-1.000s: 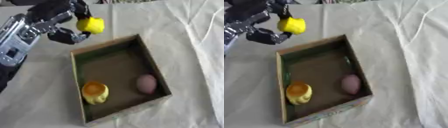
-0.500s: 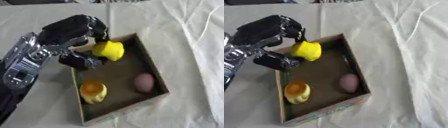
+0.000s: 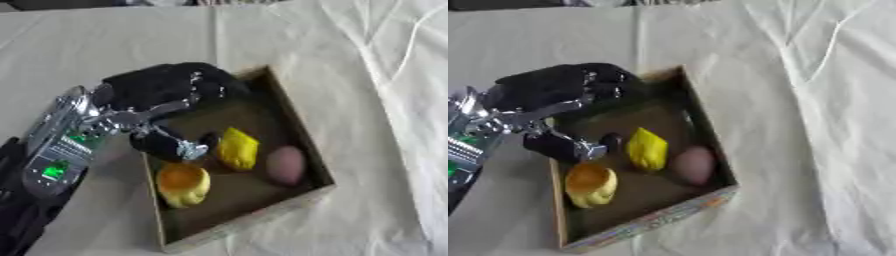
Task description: Pick up objects on the table and place them in the box.
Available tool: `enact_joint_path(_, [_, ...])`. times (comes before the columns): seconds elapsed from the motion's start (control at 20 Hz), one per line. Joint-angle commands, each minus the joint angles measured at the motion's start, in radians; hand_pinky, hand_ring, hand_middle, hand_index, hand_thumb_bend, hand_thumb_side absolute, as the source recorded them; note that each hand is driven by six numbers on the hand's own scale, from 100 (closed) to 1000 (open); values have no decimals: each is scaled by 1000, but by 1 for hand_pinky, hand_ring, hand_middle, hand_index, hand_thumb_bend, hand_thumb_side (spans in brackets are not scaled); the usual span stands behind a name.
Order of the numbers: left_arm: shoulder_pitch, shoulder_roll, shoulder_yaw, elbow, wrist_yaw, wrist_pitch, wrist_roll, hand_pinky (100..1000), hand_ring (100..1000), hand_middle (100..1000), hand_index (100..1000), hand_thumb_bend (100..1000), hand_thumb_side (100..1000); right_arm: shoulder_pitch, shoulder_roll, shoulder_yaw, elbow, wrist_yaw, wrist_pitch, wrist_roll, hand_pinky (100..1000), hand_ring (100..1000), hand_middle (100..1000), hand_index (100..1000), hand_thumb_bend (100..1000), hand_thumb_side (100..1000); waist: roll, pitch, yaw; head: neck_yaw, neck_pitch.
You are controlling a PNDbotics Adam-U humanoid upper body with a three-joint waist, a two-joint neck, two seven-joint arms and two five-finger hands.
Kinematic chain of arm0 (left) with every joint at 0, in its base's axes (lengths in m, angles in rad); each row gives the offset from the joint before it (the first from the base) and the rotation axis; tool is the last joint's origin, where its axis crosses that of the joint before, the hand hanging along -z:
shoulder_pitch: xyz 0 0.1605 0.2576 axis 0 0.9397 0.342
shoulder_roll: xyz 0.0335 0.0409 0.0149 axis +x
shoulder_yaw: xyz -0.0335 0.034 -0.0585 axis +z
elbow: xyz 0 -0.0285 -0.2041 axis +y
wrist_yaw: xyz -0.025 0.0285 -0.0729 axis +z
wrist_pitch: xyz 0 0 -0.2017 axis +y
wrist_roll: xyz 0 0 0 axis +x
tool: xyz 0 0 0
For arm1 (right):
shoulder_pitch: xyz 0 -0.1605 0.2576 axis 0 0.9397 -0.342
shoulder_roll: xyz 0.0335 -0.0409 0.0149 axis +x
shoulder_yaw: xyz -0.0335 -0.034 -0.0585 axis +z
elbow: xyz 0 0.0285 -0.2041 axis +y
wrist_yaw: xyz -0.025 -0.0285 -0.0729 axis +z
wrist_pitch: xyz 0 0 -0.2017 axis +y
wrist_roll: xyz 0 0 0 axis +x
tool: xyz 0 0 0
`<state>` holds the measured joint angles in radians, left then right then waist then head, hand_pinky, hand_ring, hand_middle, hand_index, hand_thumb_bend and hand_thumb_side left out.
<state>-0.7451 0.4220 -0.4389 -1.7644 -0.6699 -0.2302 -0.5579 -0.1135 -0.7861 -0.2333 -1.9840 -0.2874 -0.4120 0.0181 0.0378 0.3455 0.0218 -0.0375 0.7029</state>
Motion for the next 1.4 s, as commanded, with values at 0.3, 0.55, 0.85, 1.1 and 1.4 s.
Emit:
enact_joint_path(0.3, [1,2,74,-94,24,17,94,947,919,840,934,100,322,1,-12,-19,-16,4,4,-2,901,802,546,811,100,470,-7,-19,4,-5,3])
enact_joint_path(0.55, [74,48,202,-221,305,118,379,820,791,731,821,100,483,-6,-10,-24,-16,-6,1,-10,900,802,548,811,100,470,-9,-23,10,-16,1])
enact_joint_path(0.85, [252,122,478,-235,512,27,801,781,745,689,809,100,495,-21,1,-35,-16,-24,5,-25,899,801,551,811,100,470,-12,-31,36,-63,14])
enact_joint_path(1.1, [379,129,622,-236,609,-108,1046,782,748,693,816,100,481,-36,12,-40,-16,-41,7,-33,899,801,553,811,100,470,-23,-39,50,-82,22])
enact_joint_path(1.4, [442,93,701,-236,646,-143,1126,781,746,691,810,100,552,-48,30,-47,-16,-57,1,-43,897,801,557,809,100,470,-39,-47,59,-74,31])
